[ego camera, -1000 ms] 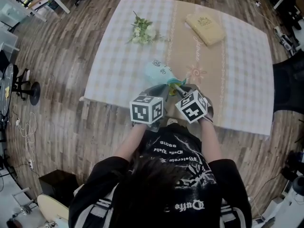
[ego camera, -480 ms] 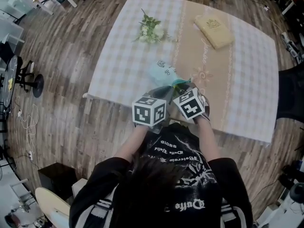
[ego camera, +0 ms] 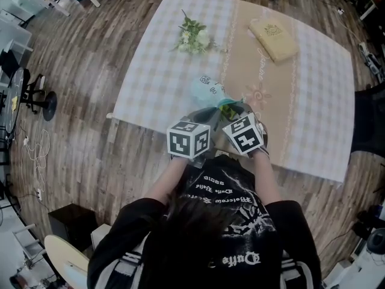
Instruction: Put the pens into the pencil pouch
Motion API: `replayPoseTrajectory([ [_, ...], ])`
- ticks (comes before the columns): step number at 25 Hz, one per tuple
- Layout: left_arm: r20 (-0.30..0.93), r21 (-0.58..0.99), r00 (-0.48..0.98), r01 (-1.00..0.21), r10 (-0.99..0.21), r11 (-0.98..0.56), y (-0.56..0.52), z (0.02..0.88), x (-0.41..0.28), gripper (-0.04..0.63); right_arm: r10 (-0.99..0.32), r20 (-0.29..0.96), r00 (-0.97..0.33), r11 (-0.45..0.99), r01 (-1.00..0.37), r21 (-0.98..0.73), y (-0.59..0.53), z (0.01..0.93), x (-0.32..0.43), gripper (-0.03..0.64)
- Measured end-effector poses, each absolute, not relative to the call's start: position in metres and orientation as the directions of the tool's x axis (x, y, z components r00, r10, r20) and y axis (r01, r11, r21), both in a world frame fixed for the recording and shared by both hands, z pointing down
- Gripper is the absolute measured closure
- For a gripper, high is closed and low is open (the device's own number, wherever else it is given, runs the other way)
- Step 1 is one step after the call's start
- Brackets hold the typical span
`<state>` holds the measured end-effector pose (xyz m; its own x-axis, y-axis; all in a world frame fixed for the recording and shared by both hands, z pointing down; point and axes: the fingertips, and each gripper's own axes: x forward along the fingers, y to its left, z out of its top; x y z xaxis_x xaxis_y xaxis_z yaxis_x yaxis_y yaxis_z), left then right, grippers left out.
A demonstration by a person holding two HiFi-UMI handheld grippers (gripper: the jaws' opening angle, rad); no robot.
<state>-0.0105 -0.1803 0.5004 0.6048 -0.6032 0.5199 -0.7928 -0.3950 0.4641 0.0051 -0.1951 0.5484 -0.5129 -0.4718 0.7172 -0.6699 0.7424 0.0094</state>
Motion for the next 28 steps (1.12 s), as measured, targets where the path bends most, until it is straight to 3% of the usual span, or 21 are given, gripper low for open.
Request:
replayPoseTrajectory([
  [5,0.519,0.460,0.605,-0.793,-0.604,-0.399,-0.179,0.499,-0.008,0.557,-0.493,0.697,-0.521,0.719,-0.694,-0.011,-0.184,0.540,0.020,0.434],
  [17,0.522,0.455,0.601,-0.797,-0.605,-0.398,-0.172,0.502,-0.007,0.557,-0.644,0.552,-0.529,0.626,-0.780,-0.018,-0.166,0.500,0.064,0.433],
  [28,0.551,0.420,0.588,-0.809,-0.593,-0.411,-0.160,0.517,0.001,0.557,-0.760,0.490,-0.427,0.456,-0.888,-0.065,-0.144,0.499,0.139,0.437],
])
